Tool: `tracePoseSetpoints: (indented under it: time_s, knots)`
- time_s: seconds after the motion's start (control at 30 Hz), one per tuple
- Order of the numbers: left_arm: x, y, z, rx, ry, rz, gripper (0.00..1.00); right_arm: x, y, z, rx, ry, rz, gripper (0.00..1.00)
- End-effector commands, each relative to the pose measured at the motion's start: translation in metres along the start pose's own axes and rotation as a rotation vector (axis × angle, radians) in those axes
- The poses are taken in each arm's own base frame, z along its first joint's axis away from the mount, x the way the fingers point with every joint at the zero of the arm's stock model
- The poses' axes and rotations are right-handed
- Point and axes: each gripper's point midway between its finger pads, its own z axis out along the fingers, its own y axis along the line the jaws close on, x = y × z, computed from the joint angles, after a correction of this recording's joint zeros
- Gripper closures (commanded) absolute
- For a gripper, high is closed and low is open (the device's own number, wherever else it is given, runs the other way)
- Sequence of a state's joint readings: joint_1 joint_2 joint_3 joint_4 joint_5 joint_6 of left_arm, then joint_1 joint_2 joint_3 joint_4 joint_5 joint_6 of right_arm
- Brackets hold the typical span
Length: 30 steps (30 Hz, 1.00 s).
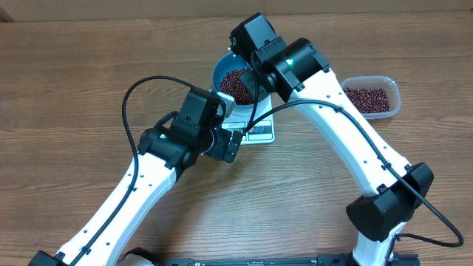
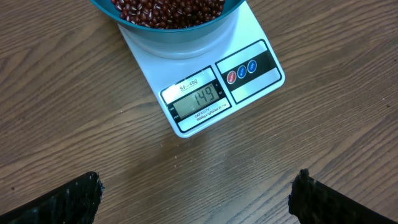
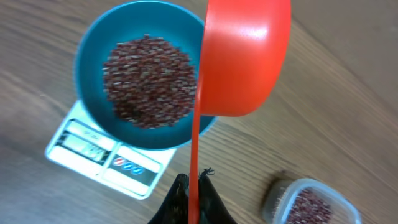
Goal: Scoop item into bowl and weigh 150g on scale
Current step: 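Move the red scoop with the right gripper back to the tub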
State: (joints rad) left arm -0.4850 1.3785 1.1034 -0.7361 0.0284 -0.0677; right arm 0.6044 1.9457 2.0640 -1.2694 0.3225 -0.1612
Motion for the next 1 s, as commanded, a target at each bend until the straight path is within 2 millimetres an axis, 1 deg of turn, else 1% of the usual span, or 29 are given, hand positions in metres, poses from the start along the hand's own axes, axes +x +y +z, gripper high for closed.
tracePoseSetpoints:
  time_s: [0.0, 0.13, 0.23, 0.33, 0.43, 0.53, 0.67, 0.83, 0.97]
  knots:
    - [0.001, -0.002, 0.001, 0.000, 0.004, 0.029, 0.01, -0.008, -0.024, -0.016, 0.073, -0.049, 0.043, 0.96]
    - [0.001, -0.002, 0.001, 0.000, 0.004, 0.029, 0.01, -0.008, -0.025, -0.015, 0.050, -0.049, 0.052, 0.96]
    - [0.001, -0.002, 0.001, 0.000, 0.004, 0.029, 0.01, -0.009, -0.023, -0.014, -0.017, -0.059, 0.073, 0.96]
    - [0.001, -0.002, 0.001, 0.000, 0.004, 0.029, 0.01, -0.009, -0.027, -0.016, -0.090, -0.076, 0.109, 0.96]
    - [0.001, -0.002, 0.001, 0.000, 0.004, 0.029, 0.01, -0.005, -0.042, -0.024, -0.149, -0.094, 0.161, 0.96]
    - [0.001, -0.002, 0.001, 0.000, 0.004, 0.029, 0.00, 0.006, -0.064, -0.031, -0.188, -0.094, 0.224, 0.96]
    - [0.001, -0.002, 0.001, 0.000, 0.004, 0.029, 0.01, 0.034, -0.099, -0.035, -0.223, -0.052, 0.330, 0.96]
    - [0.001, -0.002, 0.001, 0.000, 0.004, 0.029, 0.01, 0.083, -0.143, -0.031, -0.208, 0.060, 0.470, 0.96]
    - [0.001, -0.002, 0.001, 0.000, 0.004, 0.029, 0.00, 0.116, -0.171, -0.031, -0.180, 0.124, 0.565, 0.96]
